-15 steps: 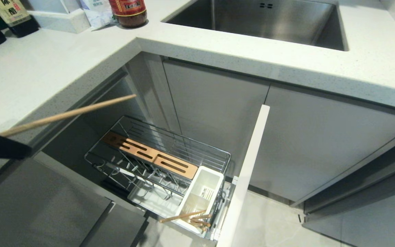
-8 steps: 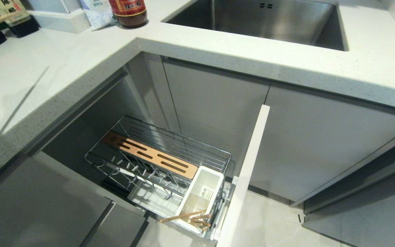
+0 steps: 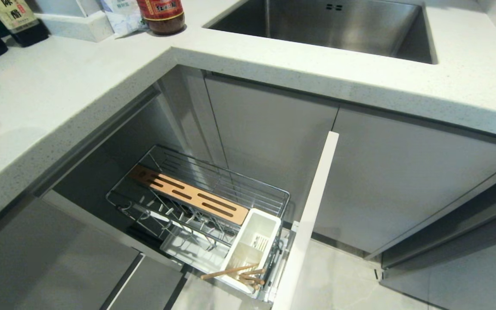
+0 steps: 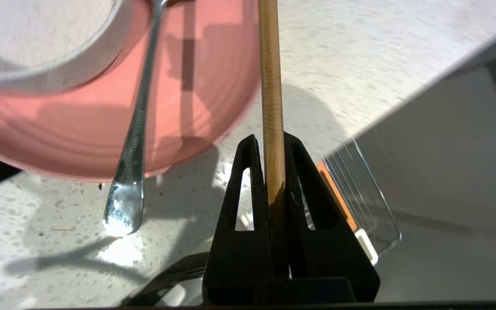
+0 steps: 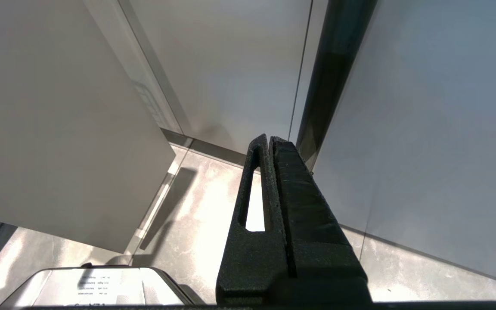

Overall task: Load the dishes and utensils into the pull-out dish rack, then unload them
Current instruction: Take the chopsticks out of the cupboard

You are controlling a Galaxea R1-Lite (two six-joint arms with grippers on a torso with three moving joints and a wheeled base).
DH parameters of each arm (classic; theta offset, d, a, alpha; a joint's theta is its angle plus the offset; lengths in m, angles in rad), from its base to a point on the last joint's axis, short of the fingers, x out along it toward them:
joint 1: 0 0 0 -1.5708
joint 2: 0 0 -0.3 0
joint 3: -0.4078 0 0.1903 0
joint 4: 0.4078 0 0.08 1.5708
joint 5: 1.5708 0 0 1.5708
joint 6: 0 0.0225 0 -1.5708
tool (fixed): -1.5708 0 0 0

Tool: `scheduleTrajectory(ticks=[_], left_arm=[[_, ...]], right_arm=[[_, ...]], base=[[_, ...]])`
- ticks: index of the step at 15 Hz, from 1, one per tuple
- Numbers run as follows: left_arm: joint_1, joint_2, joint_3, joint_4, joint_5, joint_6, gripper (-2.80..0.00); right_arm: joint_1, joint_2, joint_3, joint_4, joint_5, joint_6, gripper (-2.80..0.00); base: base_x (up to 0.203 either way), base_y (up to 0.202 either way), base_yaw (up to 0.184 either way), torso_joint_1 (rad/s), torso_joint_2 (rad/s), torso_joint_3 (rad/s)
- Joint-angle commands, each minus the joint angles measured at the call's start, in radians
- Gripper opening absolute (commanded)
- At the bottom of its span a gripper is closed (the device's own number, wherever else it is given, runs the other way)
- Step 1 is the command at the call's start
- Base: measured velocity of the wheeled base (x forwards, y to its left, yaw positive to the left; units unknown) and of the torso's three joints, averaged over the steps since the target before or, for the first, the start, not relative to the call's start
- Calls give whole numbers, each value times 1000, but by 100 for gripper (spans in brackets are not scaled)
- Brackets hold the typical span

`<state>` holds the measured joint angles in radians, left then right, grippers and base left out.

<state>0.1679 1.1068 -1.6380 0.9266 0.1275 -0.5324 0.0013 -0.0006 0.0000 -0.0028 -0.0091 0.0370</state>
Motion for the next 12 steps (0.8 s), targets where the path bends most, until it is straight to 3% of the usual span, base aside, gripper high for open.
scheduleTrajectory(ticks=[1,5,12], left_arm=[[30,-31,114,-90,7,-25,-280],[114,-62,267,-325,16,-48,-280],[131,-41,330,-353,11,-58,-280]], right_arm=[[0,1,0,0,0,1,-280],[0,1,0,0,0,1,-280],[0,1,0,0,0,0,-280]], base=[[0,0,0,0,0,0],[0,0,0,0,0,0],[0,0,0,0,0,0]])
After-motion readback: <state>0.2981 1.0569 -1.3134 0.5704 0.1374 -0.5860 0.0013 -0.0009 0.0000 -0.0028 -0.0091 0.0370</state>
